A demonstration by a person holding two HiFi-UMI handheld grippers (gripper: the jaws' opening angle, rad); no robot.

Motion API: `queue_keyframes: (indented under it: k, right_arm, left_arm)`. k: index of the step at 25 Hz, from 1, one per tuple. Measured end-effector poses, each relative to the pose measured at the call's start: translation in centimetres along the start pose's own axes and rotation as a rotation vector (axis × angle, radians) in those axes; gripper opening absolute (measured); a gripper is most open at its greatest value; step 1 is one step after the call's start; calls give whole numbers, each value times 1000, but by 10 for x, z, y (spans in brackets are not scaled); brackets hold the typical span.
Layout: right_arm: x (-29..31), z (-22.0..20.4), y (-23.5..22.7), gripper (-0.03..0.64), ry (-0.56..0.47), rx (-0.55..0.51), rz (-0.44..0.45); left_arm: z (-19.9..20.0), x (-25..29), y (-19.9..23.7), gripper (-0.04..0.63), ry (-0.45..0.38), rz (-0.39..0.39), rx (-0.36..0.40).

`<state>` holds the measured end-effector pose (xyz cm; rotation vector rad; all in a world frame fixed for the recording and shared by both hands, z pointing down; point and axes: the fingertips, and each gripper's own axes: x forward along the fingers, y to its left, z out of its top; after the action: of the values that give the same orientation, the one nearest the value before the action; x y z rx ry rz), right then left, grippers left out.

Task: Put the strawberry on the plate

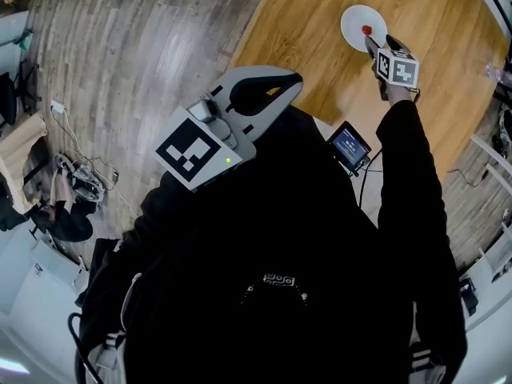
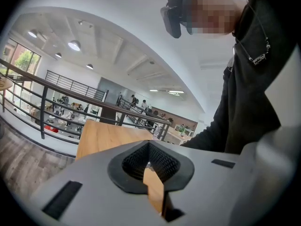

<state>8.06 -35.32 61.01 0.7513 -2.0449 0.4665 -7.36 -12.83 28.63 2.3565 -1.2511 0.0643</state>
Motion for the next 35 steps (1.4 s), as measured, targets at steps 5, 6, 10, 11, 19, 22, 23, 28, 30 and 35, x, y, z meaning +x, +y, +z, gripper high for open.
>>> queue_keyframes:
  k: [5, 6, 10, 11, 19, 22, 23, 28, 30, 35]
  right_arm:
    - [-23, -16, -29, 258, -30, 79, -66]
    - [-26, -21, -32, 259, -38, 93, -69]
    - [-54, -51, -42, 259, -46, 156, -121]
    - [-61, -59, -44, 259, -47, 175, -137]
    - [-112, -99, -44, 255, -122, 298, -153]
    - [-136, -88, -22, 225, -176, 331, -64]
    - [-145, -82, -14, 219, -192, 319, -44]
    - [-184, -54, 5, 130, -286, 238, -8]
    - [-199, -40, 13, 98, -335, 217, -2]
    - [-239, 0, 40, 30, -451, 151, 33]
  left_arm:
    - [-5, 21, -5, -3, 20, -81, 28]
    - [-5, 24, -7, -3, 22, -93, 35]
    - [-6, 29, -23, -3, 39, -156, 69]
    - [-8, 29, -28, -3, 43, -172, 79]
    - [3, 42, -47, -3, 23, -300, 134]
    - [19, 45, -50, -2, -16, -339, 112]
    - [23, 47, -50, -2, -20, -344, 120]
    - [36, 61, -56, -2, -27, -381, 180]
    - [39, 65, -59, -2, -29, -397, 199]
    - [49, 73, -64, -2, -36, -429, 234]
